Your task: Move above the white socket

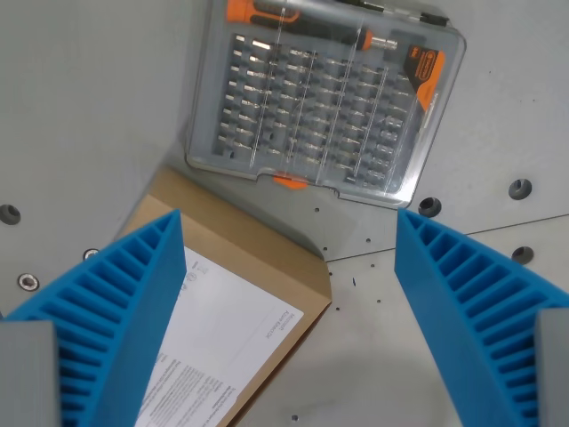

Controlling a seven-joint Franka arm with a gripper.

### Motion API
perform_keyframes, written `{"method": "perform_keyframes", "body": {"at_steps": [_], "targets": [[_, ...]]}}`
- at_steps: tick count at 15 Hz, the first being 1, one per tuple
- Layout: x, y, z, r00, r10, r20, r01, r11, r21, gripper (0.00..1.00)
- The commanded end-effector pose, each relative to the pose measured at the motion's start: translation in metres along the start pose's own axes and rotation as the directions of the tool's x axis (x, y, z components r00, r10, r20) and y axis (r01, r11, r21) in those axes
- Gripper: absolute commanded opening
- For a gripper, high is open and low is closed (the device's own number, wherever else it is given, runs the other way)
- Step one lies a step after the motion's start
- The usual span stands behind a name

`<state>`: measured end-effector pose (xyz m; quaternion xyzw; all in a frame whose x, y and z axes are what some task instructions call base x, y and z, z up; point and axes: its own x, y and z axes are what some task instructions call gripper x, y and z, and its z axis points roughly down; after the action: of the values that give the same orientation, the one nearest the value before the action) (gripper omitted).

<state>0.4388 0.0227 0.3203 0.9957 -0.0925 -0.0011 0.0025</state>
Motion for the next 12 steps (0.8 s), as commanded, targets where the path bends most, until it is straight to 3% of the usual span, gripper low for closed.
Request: {"method": "perform_keyframes", "body": {"at_steps": [1,12], "targets": [[-0.0001,0.0001,-0.0017,1.0,0.001,-0.004,-0.001,1.0,0.0,1.0],[0.0048,0.0008,0.0024,0.999,-0.047,-0.008,0.047,0.999,-0.001,1.0]]}}
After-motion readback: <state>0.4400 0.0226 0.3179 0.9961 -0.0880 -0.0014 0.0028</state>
